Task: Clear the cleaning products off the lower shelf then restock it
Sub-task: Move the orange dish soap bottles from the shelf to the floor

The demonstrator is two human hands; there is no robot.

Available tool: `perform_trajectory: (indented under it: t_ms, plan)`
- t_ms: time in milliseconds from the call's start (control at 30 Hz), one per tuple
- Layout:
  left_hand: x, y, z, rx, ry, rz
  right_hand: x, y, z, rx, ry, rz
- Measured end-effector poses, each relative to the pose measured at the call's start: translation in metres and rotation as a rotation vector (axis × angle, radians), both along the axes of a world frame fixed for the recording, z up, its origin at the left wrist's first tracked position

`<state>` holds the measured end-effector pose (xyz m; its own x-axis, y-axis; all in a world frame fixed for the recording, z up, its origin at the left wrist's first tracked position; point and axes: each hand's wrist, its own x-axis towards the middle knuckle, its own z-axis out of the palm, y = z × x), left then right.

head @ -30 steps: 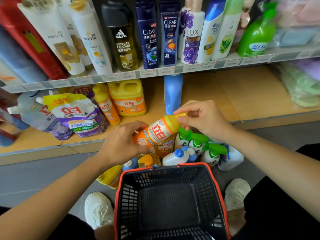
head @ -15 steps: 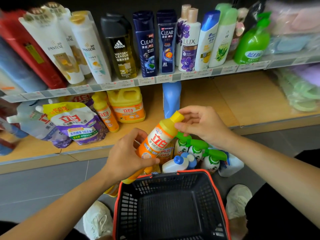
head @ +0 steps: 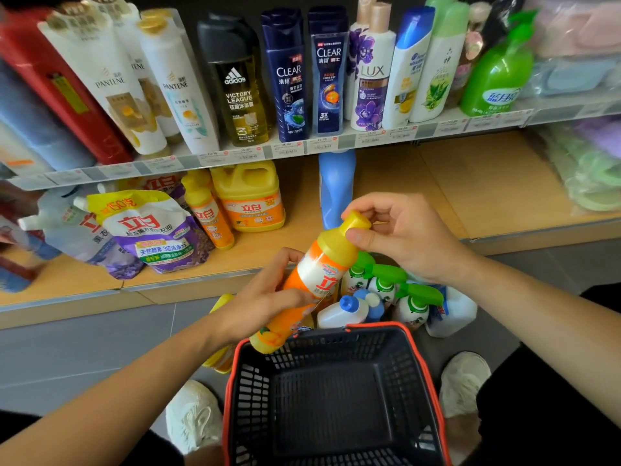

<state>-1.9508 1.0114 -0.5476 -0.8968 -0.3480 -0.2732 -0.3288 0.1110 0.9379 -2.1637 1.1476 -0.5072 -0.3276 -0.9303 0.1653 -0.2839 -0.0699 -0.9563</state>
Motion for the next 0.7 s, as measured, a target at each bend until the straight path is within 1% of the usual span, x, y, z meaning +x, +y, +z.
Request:
perform_trajectory:
  t_ms: [33,67,167,233,333,433,500,600,700]
  plan:
    - [0.0,-0.002,0.001,0.036,0.002,-0.007,-0.002,0.0,0.0,0.007,-0.019,0.014]
    - [0.0,-0.003,0.001,0.012,0.01,-0.019,-0.003,0.001,0.001,0.011,-0.033,0.03]
    - [-0.001,-0.001,-0.001,-0.117,0.037,0.008,-0.004,0.001,0.0,-0.002,-0.056,0.058]
    - [-0.001,0.001,-0.003,-0.212,0.026,0.058,-0.003,0.0,-0.001,-0.013,-0.055,0.025]
    - [0.001,0.001,-0.004,-0.371,-0.008,0.118,-0.001,-0.001,-0.003,-0.023,-0.019,-0.045]
    - [0.001,0.003,-0.002,-0.507,-0.024,0.149,0.003,-0.002,-0.006,-0.034,0.069,-0.093]
    - [0.001,0.004,0.0,-0.552,-0.029,0.144,0.005,-0.002,-0.007,-0.043,0.081,-0.118]
    - [0.002,0.006,0.001,-0.587,-0.039,0.133,0.004,-0.003,-0.007,-0.053,0.015,-0.143]
    - [0.001,0.008,0.003,-0.623,-0.053,0.102,0.002,-0.004,-0.008,-0.069,0.041,-0.158]
